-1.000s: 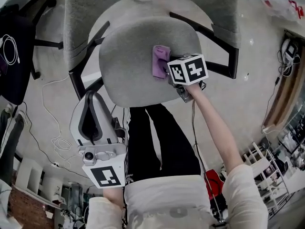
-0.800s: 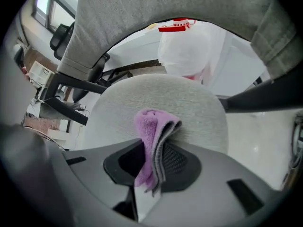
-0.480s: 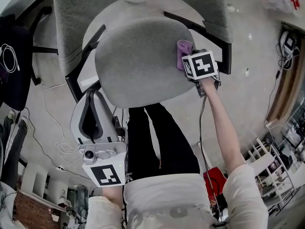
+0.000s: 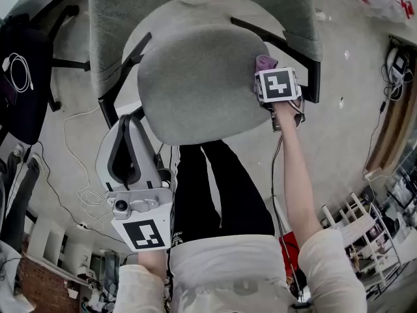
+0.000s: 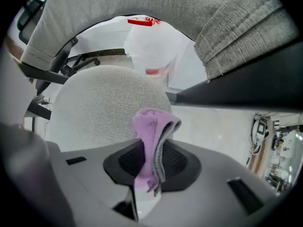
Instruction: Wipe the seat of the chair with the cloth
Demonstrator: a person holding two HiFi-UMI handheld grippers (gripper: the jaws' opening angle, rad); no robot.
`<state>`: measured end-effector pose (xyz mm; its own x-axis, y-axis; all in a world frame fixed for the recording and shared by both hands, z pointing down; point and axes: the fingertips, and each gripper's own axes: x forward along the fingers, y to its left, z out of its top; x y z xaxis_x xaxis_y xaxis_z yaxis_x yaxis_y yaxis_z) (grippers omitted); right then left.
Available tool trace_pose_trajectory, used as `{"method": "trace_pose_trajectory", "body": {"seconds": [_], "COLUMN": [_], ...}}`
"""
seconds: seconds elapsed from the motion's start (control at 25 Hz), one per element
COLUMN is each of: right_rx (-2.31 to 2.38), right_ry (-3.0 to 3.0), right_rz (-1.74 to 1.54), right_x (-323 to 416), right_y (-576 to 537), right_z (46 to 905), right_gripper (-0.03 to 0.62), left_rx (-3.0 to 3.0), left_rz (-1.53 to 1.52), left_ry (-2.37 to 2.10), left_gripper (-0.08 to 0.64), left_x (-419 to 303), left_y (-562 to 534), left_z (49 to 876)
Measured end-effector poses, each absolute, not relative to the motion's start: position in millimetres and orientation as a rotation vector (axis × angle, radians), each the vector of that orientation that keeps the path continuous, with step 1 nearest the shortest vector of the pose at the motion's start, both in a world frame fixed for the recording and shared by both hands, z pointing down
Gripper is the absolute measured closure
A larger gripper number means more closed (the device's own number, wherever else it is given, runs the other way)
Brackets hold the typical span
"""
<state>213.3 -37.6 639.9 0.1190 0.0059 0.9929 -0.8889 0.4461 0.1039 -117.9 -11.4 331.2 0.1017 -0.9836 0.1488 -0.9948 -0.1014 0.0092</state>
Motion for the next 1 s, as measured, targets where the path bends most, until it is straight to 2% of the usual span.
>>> {"method": "trace_pose_trajectory", "body": {"seconds": [0.32, 0.64, 0.84, 1.0], "right_rx": [0.935, 0.607, 0.301, 0.106], "right_ry": [-1.443, -1.848, -1.913, -1.887], "right_rz": [0.887, 1.042, 1.028, 1.112], "right_x": [189, 30, -64, -113], "right_y": [-38, 29, 107, 166], "right_z": [616, 556, 569, 595], "right_gripper": [0.505, 0.505, 0.505, 0.505], "left_rx": [2.224, 2.177, 2.111, 2.055], "left_rz": [0.159, 0.225, 0.272, 0.285], "left_ry": [-2.034, -2.098, -2.176, -2.205], "left_gripper": [0.546, 0.548, 0.546, 0.548], "left_x": [-122, -149, -175, -187], "left_y": [-4, 7, 19, 29], "left_z": [341, 342, 343, 352]}}
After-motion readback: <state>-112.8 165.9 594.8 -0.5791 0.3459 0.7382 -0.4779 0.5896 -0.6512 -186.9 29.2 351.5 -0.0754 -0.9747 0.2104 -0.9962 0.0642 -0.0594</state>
